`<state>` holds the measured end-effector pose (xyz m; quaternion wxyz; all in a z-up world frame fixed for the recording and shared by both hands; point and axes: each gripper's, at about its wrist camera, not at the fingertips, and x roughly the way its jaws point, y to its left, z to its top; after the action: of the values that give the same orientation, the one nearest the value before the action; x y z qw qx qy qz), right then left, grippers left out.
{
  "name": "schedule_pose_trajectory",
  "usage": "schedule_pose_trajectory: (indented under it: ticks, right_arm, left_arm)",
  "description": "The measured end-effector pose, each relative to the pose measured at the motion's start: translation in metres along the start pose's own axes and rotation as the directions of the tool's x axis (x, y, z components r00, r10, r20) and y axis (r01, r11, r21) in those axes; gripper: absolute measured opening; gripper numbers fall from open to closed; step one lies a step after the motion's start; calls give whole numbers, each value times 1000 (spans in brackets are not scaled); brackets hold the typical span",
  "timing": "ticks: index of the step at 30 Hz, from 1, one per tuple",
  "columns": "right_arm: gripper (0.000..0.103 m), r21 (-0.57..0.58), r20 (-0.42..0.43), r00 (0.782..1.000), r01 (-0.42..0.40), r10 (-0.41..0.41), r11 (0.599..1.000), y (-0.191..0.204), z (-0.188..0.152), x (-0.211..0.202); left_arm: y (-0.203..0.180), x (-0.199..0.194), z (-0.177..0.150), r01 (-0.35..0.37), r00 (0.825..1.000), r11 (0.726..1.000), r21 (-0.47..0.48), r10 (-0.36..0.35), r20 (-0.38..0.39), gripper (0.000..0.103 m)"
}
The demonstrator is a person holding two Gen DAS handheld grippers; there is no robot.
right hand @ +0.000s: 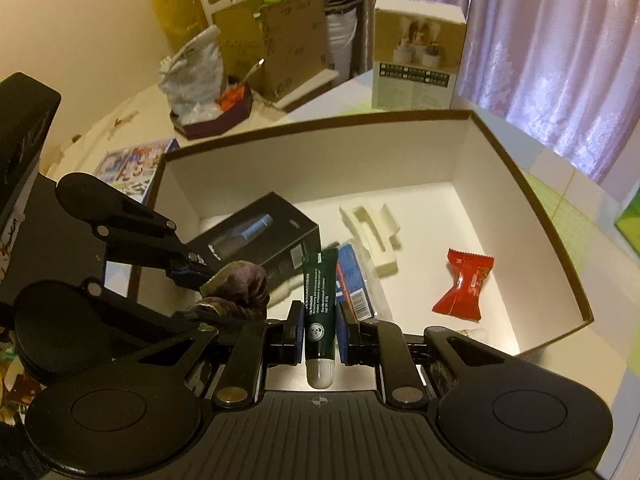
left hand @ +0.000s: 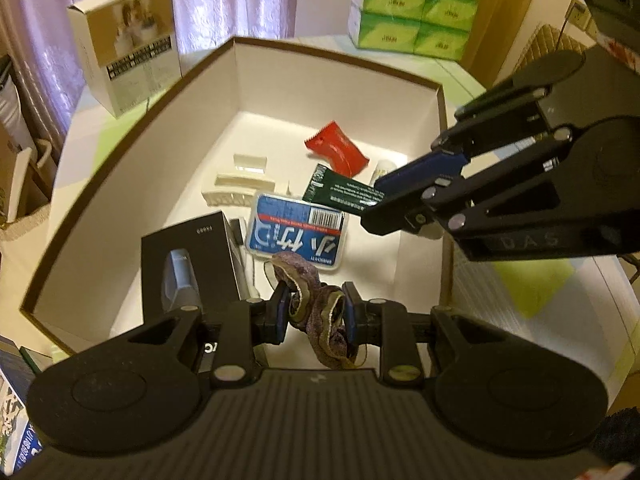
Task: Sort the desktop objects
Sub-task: 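Lower the scrunchie and green tube into the box with both tools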
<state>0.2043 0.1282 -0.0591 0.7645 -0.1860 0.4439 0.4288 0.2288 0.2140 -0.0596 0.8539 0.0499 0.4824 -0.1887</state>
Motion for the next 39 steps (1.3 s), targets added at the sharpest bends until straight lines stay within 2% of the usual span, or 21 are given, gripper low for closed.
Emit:
schedule_pose_trajectory:
  ticks: [13, 18, 20, 22, 39]
  right_arm:
    - [13, -10, -63, 998, -23, 23, 1000, -7, -3, 19]
    - [13, -3, -73, 997, -36, 36, 999, -10, -4, 21]
    - [13, -2, -77, 996, -42, 41, 999, -11, -5, 21]
    - [13, -2, -79, 996, -45, 45, 999, -11, -5, 21]
    - [13, 12, -140, 987, -79, 79, 997, 0, -7, 40]
  left_arm:
    - [3, 25, -3, 16, 997, 1000, -7, -17, -71, 25]
    - [3, 21, -2, 14, 998, 1000, -5, -14, -57, 31]
    - [2, 19, -2, 10, 999, 1000, -3, -10, -51, 38]
    - [1, 16, -2, 1, 999, 1000, 1, -1, -44, 42]
    - [19, -3, 3, -90, 996, 996, -29, 90, -2, 52]
